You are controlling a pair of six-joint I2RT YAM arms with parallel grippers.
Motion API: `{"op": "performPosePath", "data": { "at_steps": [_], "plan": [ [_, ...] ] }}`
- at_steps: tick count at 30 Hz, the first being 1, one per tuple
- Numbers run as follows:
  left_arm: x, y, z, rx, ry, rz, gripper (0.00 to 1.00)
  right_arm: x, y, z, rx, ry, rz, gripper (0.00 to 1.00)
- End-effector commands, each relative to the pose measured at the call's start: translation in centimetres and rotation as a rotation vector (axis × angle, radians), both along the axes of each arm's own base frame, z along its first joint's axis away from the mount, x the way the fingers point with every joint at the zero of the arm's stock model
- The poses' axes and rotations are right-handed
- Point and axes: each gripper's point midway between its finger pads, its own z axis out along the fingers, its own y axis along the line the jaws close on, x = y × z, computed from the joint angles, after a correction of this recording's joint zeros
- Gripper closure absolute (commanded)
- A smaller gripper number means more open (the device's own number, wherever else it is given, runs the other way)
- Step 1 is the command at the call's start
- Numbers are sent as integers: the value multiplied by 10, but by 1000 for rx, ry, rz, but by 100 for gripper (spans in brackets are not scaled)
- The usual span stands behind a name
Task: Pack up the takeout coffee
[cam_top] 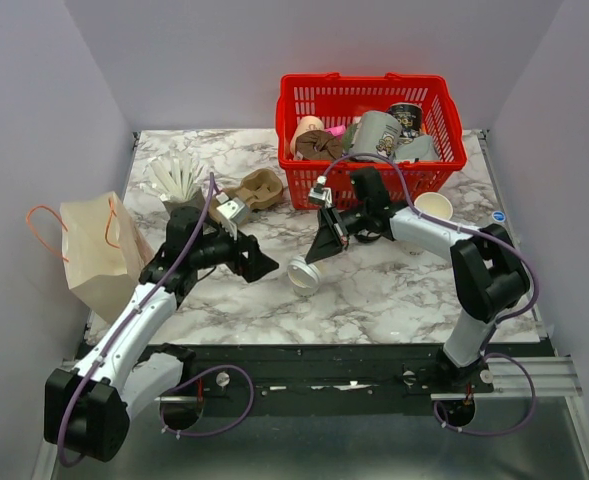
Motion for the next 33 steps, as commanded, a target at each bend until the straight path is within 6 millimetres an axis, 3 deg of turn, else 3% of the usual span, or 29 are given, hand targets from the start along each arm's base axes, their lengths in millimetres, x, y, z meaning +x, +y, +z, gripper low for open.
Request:
{"op": "performPosePath", "data": {
  "at_steps": [1, 7, 13, 22, 33],
  "plan": [
    [-5, -11, 0, -28, -38, -61, 2, 3, 4, -11, -14, 3, -12, 98],
    [-9, -23, -10, -2, -70, -132, 2, 4, 4, -18, -33, 15, -25, 97],
    [-6, -32, -8, -13, -100, -146, 2, 5, 5, -22, -43, 33, -27, 97],
    [-7, -36, -12, -7, -98, -155, 2, 12, 9, -24, -54, 26, -44, 94],
    [6, -39, -12, 30, -149, -176, 2, 28, 11, -22, -53, 23, -61, 93]
  ]
}}
